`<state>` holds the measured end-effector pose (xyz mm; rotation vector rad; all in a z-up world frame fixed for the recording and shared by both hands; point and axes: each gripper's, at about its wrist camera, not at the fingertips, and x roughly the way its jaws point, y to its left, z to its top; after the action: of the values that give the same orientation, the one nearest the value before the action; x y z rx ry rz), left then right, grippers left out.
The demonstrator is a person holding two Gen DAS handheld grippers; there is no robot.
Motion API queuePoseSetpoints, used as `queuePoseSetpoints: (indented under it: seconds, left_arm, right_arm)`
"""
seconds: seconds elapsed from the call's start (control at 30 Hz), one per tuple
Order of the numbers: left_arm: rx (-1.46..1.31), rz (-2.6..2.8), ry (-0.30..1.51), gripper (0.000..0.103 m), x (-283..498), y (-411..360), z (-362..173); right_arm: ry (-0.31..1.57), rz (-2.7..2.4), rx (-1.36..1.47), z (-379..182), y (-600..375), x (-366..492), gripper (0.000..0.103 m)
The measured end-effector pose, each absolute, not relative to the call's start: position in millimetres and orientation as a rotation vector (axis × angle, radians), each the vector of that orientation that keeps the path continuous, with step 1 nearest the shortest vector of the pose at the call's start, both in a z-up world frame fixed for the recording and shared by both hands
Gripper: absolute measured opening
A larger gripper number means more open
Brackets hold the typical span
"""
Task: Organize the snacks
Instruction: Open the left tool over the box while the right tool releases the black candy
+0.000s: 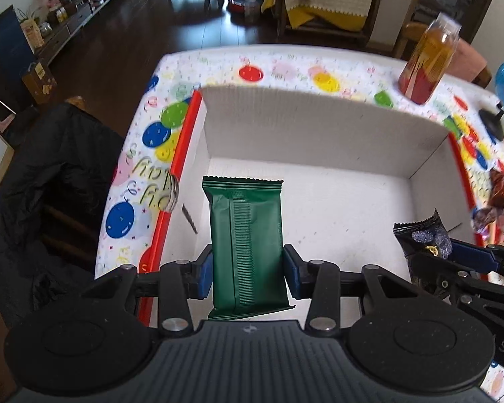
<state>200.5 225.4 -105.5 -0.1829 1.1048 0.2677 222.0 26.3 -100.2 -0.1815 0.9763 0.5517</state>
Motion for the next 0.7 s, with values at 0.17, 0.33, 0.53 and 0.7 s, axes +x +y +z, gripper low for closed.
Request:
queuePoseSetpoints:
  seconds: [0.17,0.33,0.53,0.7]
  left_arm:
    - [-0.155,0.253,1.131,0.041,204,222,-118]
    - [-0.153,0.255,1.152,0.041,205,221,-128]
    - [-0.134,0.256,1.168,0.041,203,217,-133]
    - [-0.146,0.25,1.166,0.043,198,218,-132]
  right_arm:
    - [1.003,0.551,-0.195,-113,35,222,0.03]
    - [1.028,0.538,-0.215,-126,38,221,0.031]
    - [1.032,0.533,-0.225,-131,40,220,0.032]
    - [1.026,0.534,-0.225,-130,40,215,0.037]
